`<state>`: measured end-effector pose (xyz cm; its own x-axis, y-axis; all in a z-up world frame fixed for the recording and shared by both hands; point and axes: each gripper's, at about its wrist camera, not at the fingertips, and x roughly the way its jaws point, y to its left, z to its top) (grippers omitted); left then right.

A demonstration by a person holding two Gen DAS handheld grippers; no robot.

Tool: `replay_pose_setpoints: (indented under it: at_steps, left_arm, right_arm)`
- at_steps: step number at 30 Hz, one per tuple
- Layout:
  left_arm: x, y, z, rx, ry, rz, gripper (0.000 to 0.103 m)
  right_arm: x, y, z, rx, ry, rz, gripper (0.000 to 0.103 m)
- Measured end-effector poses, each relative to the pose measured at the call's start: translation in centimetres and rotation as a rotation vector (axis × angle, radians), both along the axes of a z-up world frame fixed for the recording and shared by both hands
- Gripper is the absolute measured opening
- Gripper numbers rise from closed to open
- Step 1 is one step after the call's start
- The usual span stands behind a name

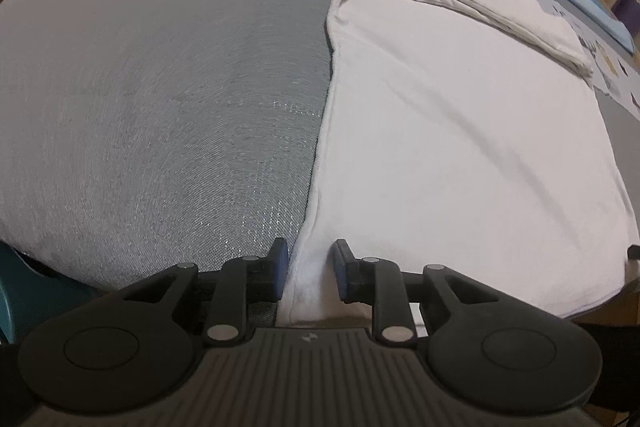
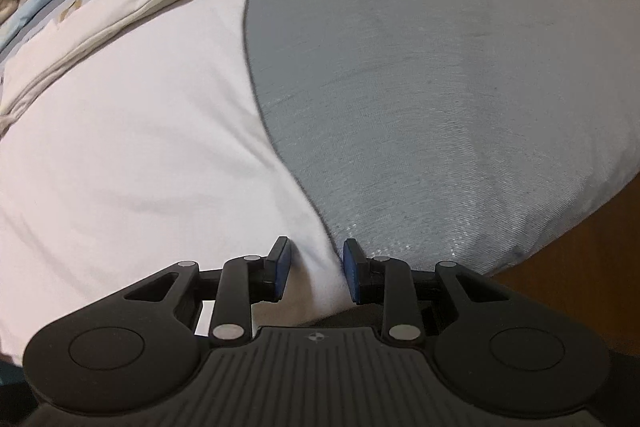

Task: Fold small clothes
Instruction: 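Pinch the shirt hem corners with both grippers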

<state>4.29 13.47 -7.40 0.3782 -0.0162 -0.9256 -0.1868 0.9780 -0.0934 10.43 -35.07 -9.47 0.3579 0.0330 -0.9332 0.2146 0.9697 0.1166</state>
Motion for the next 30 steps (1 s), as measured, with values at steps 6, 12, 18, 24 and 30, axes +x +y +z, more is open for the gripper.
replay_pose_setpoints:
  at_steps: [6,12,18,24,30]
  left_arm:
    - [-0.4,-0.9,0.6,0.065,-0.038,-0.076,0.004]
    - [-0.5,0.1,1.2,0.009,-0.039,-0.037,0.006]
    - [-0.3,-0.1,0.2,0.028,0.020,-0.049,0.018]
    - [-0.4,-0.6,0.1,0.054,0.016,-0.077,0.019]
    - [-0.3,-0.5,0.1,0.060,0.015,-0.083,0.019]
  right_arm:
    - [-0.2,0.2,0.6,0.033,-0.017,0.004,0.006]
    - [-0.3,-0.4,0.6,0.031,-0.017,-0.040,0.009]
    - [-0.2,1.0,0.1,-0.026,0.008,0.023,0.021]
    - [-0.1,1.4,-0.2,-0.050,0.008,0.053,0.021]
    - [0.0,1.5,-0.4,-0.054,0.006,0.056,0.021]
